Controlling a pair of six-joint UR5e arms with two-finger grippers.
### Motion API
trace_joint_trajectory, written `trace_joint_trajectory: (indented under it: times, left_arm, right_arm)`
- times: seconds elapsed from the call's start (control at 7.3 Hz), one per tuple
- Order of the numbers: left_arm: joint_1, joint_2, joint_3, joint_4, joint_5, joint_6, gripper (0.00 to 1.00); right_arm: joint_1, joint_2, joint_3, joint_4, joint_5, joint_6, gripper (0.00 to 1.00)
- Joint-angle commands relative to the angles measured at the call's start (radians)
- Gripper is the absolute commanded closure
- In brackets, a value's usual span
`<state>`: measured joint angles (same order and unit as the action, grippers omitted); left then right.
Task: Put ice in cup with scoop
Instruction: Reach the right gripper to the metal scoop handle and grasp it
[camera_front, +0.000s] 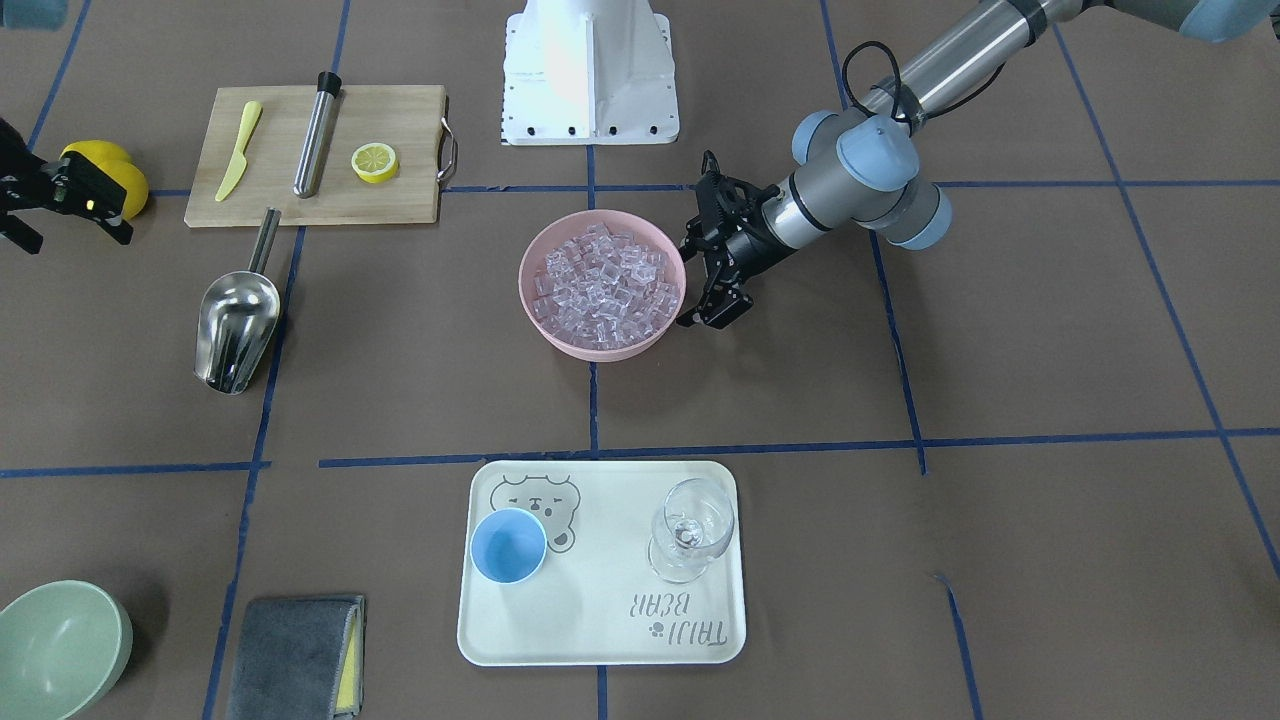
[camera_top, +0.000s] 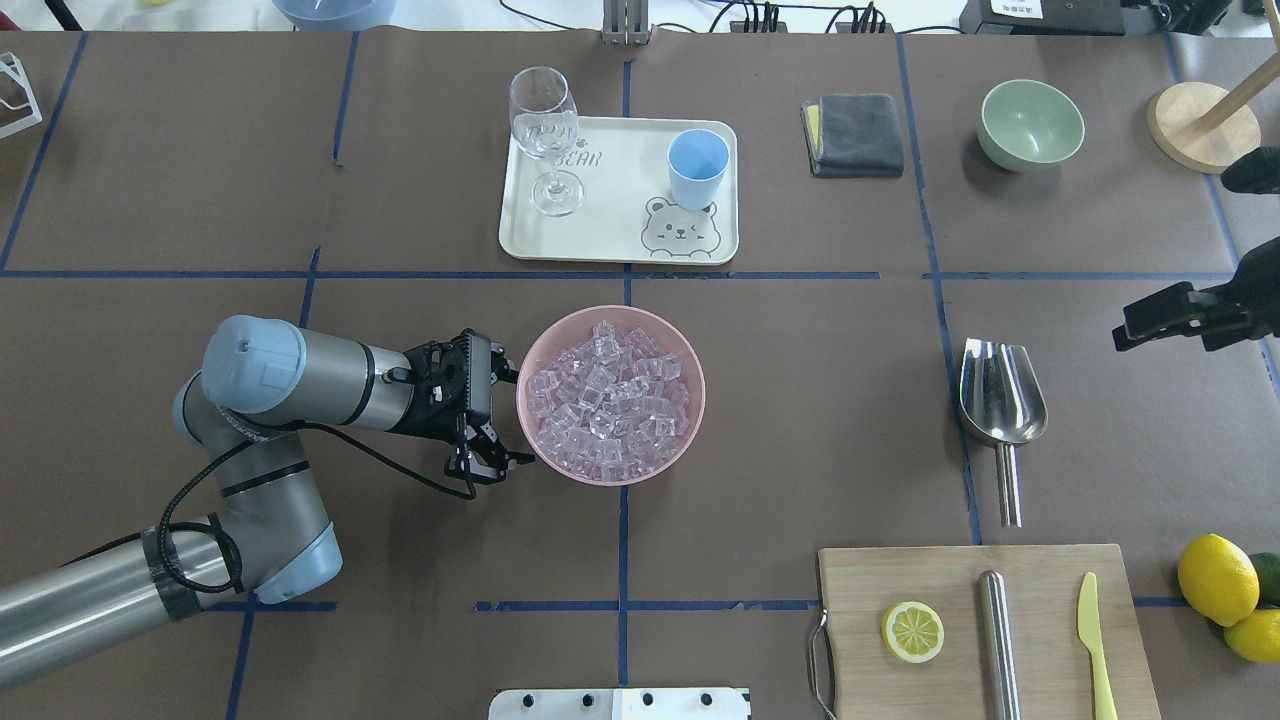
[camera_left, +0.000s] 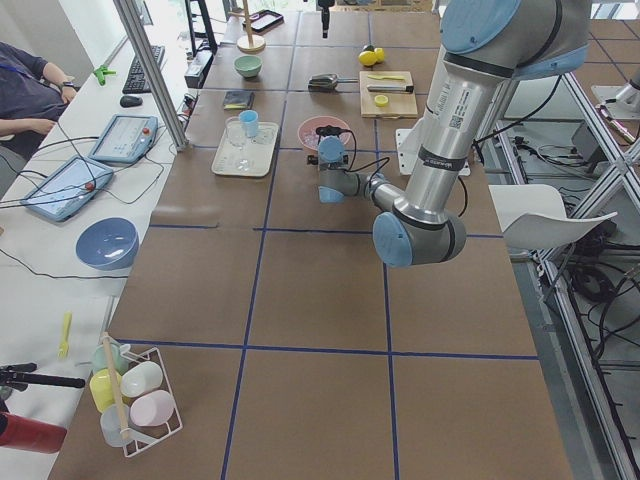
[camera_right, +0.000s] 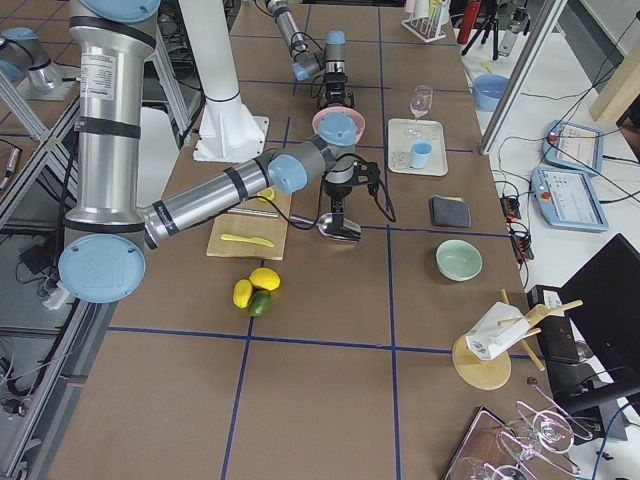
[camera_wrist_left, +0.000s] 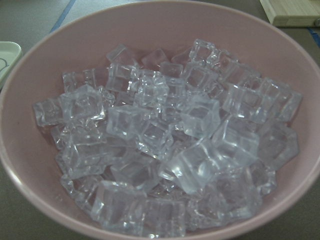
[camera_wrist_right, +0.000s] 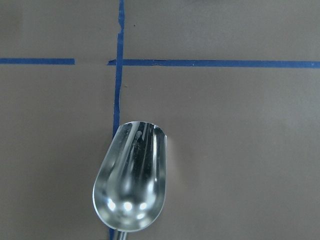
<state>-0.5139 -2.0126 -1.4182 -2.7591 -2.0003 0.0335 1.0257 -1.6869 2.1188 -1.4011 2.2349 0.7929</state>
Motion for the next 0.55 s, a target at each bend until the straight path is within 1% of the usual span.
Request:
trace_joint_trajectory:
  times: [0.0,0.14,0.27,0.41]
  left_arm:
    - [0.000,0.000,-0.001,-0.002,0.000,0.000,0.00]
    - [0.000,0.000,-0.001,-0.002,0.000,0.000,0.00]
    - [0.000,0.000,-0.001,-0.002,0.000,0.000,0.00]
    - [0.000,0.000,-0.001,-0.002,0.000,0.000,0.00]
  right_arm:
    - [-0.196,-0.086,0.007,0.193,-0.140,0.251,0.00]
    - [-0.317,-0.086,0.007,0.198,-0.261,0.354,0.00]
    - [-0.435,-0.082,-0.003,0.203,-0.361,0.421,0.00]
    - [-0.510,-0.076,-0.017,0.205,-0.401,0.451,0.00]
